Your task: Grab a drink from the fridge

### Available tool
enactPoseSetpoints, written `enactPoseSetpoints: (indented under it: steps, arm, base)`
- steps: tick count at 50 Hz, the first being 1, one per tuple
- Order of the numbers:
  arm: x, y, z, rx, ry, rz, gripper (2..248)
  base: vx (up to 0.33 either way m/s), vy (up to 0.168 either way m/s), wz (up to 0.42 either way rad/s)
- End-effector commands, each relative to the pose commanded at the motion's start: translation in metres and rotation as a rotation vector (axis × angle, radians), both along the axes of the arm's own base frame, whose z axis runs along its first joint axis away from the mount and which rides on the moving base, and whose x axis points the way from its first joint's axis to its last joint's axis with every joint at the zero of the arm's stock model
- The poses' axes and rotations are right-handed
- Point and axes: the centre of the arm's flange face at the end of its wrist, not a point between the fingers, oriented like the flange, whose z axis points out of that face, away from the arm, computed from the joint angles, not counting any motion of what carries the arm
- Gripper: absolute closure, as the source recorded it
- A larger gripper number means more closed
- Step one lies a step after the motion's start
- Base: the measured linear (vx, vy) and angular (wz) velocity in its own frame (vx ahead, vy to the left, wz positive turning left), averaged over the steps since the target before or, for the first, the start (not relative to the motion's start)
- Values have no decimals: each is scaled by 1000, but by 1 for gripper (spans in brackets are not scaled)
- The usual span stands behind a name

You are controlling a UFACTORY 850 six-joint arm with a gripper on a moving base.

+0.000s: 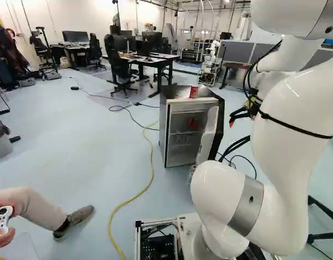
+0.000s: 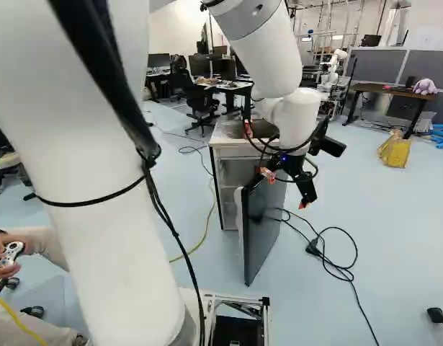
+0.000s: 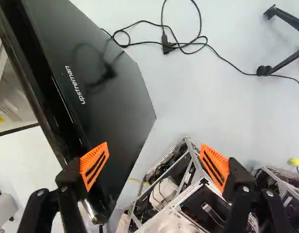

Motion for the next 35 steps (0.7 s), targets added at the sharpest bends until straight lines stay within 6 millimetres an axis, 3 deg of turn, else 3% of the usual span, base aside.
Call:
enactPoseSetpoints:
  steps: [20,35]
  arm:
    - [-3,-2,0,-64,31,77,3]
    - [2,-7,-18,-46,59,87,3]
  base:
    - [0,0,0]
    - [0,0,0]
